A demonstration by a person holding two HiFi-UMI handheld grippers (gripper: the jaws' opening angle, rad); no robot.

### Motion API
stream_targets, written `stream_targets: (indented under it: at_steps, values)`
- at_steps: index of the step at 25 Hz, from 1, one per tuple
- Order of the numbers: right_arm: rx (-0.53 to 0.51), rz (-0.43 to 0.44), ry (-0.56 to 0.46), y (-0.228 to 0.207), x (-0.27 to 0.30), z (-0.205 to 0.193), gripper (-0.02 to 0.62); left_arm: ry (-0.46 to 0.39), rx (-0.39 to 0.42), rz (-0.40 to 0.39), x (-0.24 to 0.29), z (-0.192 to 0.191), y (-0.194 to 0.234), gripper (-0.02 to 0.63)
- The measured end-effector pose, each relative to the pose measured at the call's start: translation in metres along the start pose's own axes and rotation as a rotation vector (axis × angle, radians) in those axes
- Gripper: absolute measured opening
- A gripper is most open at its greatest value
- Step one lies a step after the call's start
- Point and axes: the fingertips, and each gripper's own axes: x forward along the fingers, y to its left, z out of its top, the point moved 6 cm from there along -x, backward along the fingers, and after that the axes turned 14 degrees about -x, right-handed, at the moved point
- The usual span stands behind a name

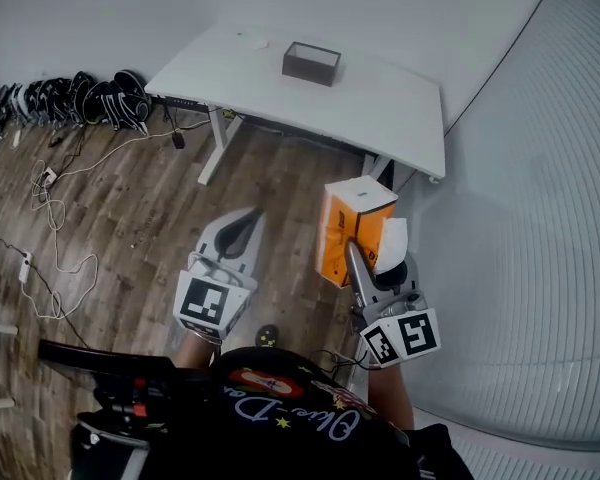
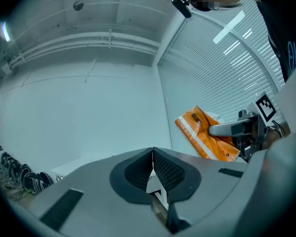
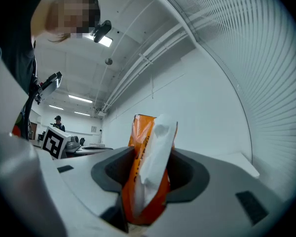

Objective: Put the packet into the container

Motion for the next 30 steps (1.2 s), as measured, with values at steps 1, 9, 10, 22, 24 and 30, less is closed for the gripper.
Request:
stream_targets:
  at_steps: [1,9,10,22,24,30]
  values:
    - [0.006,-0.001,0.004,-0.008,0.017,-0.005,0.198,0.007,-0.003,0.000,0.015,0.001,0.012,0.009]
    - [0.042,-0.006,0.044,-0.078,0.127,-0.040,0.198,0.051,-0.037,0.003,0.131,-0.004,0.085,0.009]
    - [0.040,-0.009,0.047,-0.076,0.124,-0.040,0.198,0.051,-0.045,-0.001,0.129,-0.007,0.083,0.009]
    - [0.001,-0.019,0.007,-0.077,0.126,-0.037,0.198,0.032,-0.023,-0.002,0.123,-0.011,0.087,0.009]
    - [-0.003,-0.019,-0.004,-0.084,0.130,-0.032,0.198,0.024,-0.022,0.000,0.128,-0.004,0.087,0.009]
    - [0.013,-0.005,-0.010,-0.145,0.174,-0.028,0.198,0.022,-0.010,0.030,0.191,0.021,0.097,0.009]
